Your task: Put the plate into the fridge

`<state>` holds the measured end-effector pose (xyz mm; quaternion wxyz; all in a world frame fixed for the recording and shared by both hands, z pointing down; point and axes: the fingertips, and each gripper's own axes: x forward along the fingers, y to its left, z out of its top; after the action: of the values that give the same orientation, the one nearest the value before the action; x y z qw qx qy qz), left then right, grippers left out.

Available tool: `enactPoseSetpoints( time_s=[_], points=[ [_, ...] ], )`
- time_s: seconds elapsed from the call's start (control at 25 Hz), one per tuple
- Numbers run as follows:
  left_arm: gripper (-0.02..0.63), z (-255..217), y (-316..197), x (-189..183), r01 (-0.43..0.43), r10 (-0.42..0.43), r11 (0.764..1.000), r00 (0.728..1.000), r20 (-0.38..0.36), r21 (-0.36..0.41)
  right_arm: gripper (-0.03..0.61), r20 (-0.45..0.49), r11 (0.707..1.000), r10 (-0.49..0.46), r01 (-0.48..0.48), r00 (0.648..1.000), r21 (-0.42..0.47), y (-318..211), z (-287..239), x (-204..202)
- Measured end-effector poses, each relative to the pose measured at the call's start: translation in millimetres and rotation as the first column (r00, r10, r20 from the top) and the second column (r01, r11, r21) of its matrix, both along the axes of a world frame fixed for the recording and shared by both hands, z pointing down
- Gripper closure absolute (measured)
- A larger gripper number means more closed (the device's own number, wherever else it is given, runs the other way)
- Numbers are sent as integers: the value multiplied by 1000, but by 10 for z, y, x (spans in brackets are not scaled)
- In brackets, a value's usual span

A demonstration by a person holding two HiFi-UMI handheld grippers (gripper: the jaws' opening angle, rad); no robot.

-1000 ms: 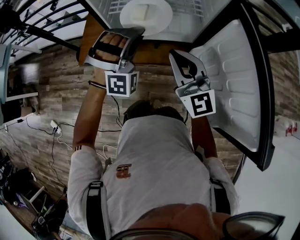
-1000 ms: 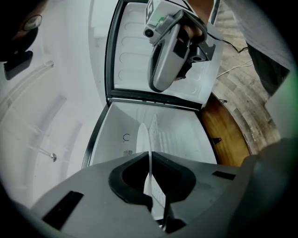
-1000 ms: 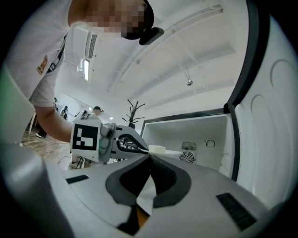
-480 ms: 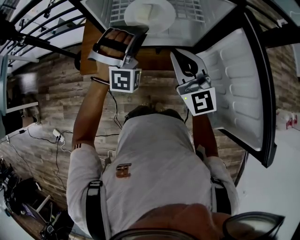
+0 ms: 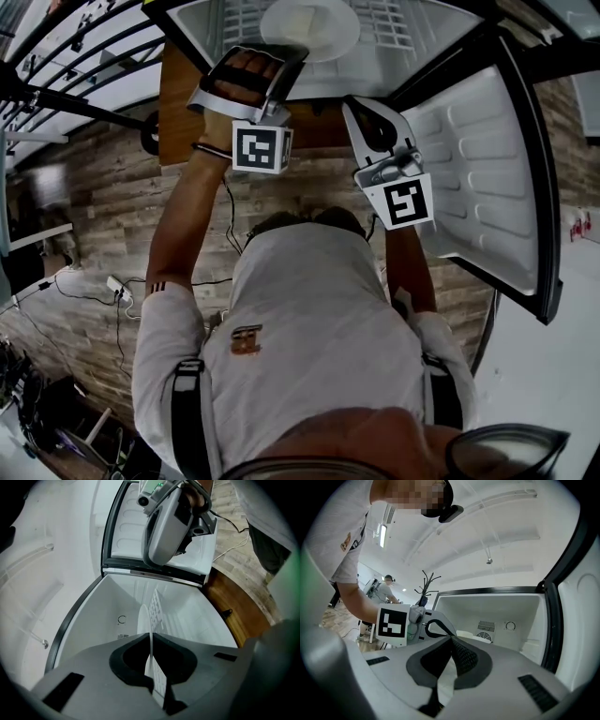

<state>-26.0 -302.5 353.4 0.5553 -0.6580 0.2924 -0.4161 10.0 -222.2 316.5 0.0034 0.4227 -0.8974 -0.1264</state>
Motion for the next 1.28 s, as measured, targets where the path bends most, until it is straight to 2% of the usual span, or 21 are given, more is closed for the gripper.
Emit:
enactPoseSetpoints(
  time_s=[0.4,0.76,1.28],
  points=[
    [586,171,-153,113,-30,30,999,999,13,-27,546,-9,999,46,-46,999,-6,-32,110,8],
    [586,218,-425,230,17,-15,999,999,29,-40,546,-8,1000,3,-3,1000,-4,-169,25,129],
    [586,329,-618,277,81,-74,991,995,71,-109,546,16,998,-60,60,998,-13,-274,44,198]
  ],
)
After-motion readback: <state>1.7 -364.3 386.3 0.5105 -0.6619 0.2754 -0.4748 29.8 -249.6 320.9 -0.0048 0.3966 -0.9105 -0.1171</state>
